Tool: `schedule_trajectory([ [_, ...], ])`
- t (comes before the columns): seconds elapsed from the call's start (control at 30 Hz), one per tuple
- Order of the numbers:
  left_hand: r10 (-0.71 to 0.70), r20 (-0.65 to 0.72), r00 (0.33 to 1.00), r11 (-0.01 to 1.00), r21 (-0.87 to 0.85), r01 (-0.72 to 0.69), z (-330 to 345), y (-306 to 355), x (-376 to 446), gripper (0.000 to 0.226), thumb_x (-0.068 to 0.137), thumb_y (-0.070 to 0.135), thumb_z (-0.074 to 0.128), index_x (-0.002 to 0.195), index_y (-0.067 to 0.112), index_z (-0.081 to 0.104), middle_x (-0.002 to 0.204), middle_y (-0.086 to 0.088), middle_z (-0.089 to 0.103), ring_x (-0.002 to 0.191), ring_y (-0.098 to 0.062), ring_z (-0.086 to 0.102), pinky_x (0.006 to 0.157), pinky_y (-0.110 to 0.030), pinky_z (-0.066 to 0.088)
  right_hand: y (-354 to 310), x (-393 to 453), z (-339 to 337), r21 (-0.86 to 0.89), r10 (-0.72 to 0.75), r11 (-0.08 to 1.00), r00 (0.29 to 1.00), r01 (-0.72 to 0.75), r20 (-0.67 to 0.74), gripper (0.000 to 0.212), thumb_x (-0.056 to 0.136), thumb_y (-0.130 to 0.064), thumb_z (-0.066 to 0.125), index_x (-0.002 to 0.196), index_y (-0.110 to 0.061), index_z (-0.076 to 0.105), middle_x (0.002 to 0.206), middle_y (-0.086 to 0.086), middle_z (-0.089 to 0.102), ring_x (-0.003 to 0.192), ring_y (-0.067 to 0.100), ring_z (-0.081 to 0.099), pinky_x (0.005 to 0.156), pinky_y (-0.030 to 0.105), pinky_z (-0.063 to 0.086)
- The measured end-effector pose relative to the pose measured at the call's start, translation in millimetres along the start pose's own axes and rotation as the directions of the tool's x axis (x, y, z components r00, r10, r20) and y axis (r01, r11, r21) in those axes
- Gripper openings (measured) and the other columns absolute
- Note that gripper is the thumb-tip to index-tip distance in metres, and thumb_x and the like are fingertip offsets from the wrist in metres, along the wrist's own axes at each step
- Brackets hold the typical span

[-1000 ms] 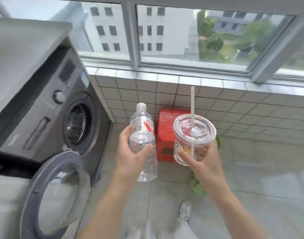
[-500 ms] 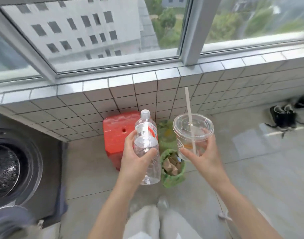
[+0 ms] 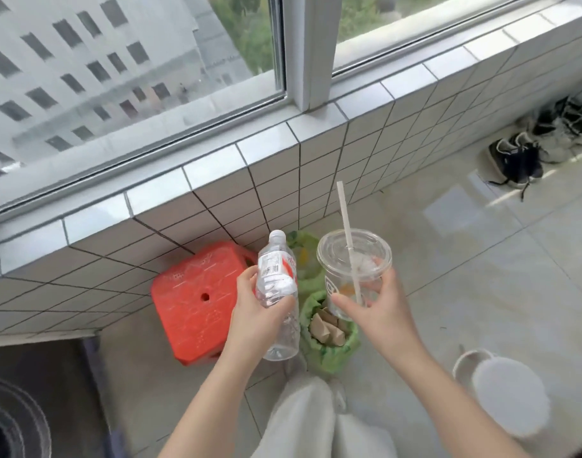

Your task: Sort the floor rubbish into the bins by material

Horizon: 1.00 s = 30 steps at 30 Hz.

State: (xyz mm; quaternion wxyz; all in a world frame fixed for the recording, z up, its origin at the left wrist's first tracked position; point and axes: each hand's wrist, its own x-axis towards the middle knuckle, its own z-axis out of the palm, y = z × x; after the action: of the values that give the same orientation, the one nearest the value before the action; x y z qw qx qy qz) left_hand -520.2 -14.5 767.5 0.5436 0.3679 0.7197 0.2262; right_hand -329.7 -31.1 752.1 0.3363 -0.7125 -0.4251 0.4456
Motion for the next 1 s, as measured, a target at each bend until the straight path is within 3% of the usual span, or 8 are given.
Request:
schedule_trajectory([
  [0.1, -0.063, 0.036, 0.997, 0.997, 0.051, 0.061, 8.7, -6.5, 49.5, 0.069, 0.077, 0.03, 0.072, 0.132, 0.032, 0.03, 0.11, 0.023, 0.05, 0.102, -0.007, 0.057, 0.089, -0.036, 0.05, 19.7, 35.4, 12.2, -0.039, 0.037, 0.998, 0.997, -0.04, -0.062, 0.064, 0.061, -0.043, 0.082, 0.099, -0.057, 0.032, 0.114, -0.012, 0.039, 0.114, 0.013, 0.049, 0.099, 0.042, 0.047],
  [0.2, -0.185, 0.045, 0.982, 0.982, 0.035, 0.183, 22.7, -20.0, 93.5, 0.068, 0.081, 0.026, 0.068, 0.137, 0.024, 0.031, 0.12, 0.008, 0.047, 0.1, -0.014, 0.054, 0.072, -0.025, 0.045, 47.1, 71.7, 20.9, -0.06, 0.077, 0.995, 0.992, -0.083, -0.104, 0.066, 0.063, -0.041, 0.082, 0.108, -0.045, 0.034, 0.117, -0.006, 0.04, 0.116, 0.019, 0.048, 0.098, 0.041, 0.046],
  [0.4, -0.429, 0.091, 0.899, 0.903, 0.021, 0.429, 68.6, -83.4, 189.7, 0.058, 0.071, 0.034, 0.07, 0.12, 0.011, 0.052, 0.101, 0.0, 0.058, 0.077, -0.013, 0.06, 0.054, -0.025, 0.044, 140.4, 145.0, 55.6, -0.054, 0.244, 0.967, 0.968, -0.247, -0.061, 0.083, 0.061, -0.042, 0.083, 0.128, -0.023, 0.038, 0.127, -0.002, 0.047, 0.117, 0.02, 0.05, 0.1, 0.04, 0.044],
  [0.53, -0.514, 0.107, 0.851, 0.856, -0.006, 0.517, 104.3, -153.3, 259.2, 0.077, 0.05, 0.043, 0.073, 0.119, 0.013, 0.06, 0.116, -0.008, 0.063, 0.09, -0.023, 0.067, 0.063, -0.031, 0.052, 199.9, 188.5, 87.6, -0.04, 0.302, 0.952, 0.953, -0.303, -0.029, 0.086, 0.065, -0.032, 0.084, 0.134, -0.019, 0.034, 0.132, 0.001, 0.044, 0.123, 0.02, 0.045, 0.106, 0.038, 0.038],
  [0.67, -0.552, 0.094, 0.828, 0.817, -0.136, 0.56, 131.7, -183.9, 316.2, 0.061, 0.058, 0.035, 0.075, 0.113, 0.015, 0.06, 0.111, -0.009, 0.062, 0.096, -0.029, 0.065, 0.085, -0.043, 0.055, 256.3, 237.6, 117.7, -0.089, 0.24, 0.967, 0.971, -0.237, 0.022, 0.085, 0.062, -0.028, 0.086, 0.132, -0.02, 0.038, 0.13, -0.001, 0.048, 0.124, 0.018, 0.047, 0.108, 0.039, 0.038],
  [0.8, -0.571, 0.082, 0.817, 0.795, -0.194, 0.575, 150.2, -200.6, 369.9, 0.061, 0.058, 0.035, 0.073, 0.113, 0.012, 0.061, 0.107, -0.008, 0.063, 0.097, -0.031, 0.064, 0.09, -0.048, 0.053, 298.1, 292.8, 147.8, -0.16, 0.155, 0.978, 0.982, -0.136, 0.109, 0.078, 0.063, -0.025, 0.084, 0.128, -0.018, 0.042, 0.128, 0.001, 0.047, 0.123, 0.018, 0.046, 0.108, 0.037, 0.037],
  [0.93, -0.501, 0.071, 0.862, 0.845, -0.174, 0.506, 168.3, -211.4, 417.3, 0.056, 0.083, 0.034, 0.064, 0.134, 0.017, 0.047, 0.118, 0.0, 0.053, 0.085, -0.019, 0.055, 0.076, -0.033, 0.051, 329.9, 339.3, 180.3, -0.199, 0.137, 0.974, 0.982, -0.109, 0.131, 0.081, 0.06, -0.039, 0.082, 0.127, -0.016, 0.044, 0.126, 0.003, 0.049, 0.121, 0.019, 0.048, 0.105, 0.039, 0.04],
  [1.0, -0.463, 0.097, 0.881, 0.873, -0.121, 0.472, 176.5, -218.5, 428.3, 0.072, 0.087, 0.041, 0.059, 0.149, 0.027, 0.026, 0.136, 0.005, 0.044, 0.1, -0.019, 0.056, 0.09, -0.035, 0.048, 342.5, 348.3, 187.9, -0.273, 0.187, 0.954, 0.959, -0.126, 0.211, 0.085, 0.067, -0.031, 0.081, 0.136, -0.013, 0.035, 0.133, 0.004, 0.042, 0.128, 0.021, 0.042, 0.107, 0.029, 0.032],
])
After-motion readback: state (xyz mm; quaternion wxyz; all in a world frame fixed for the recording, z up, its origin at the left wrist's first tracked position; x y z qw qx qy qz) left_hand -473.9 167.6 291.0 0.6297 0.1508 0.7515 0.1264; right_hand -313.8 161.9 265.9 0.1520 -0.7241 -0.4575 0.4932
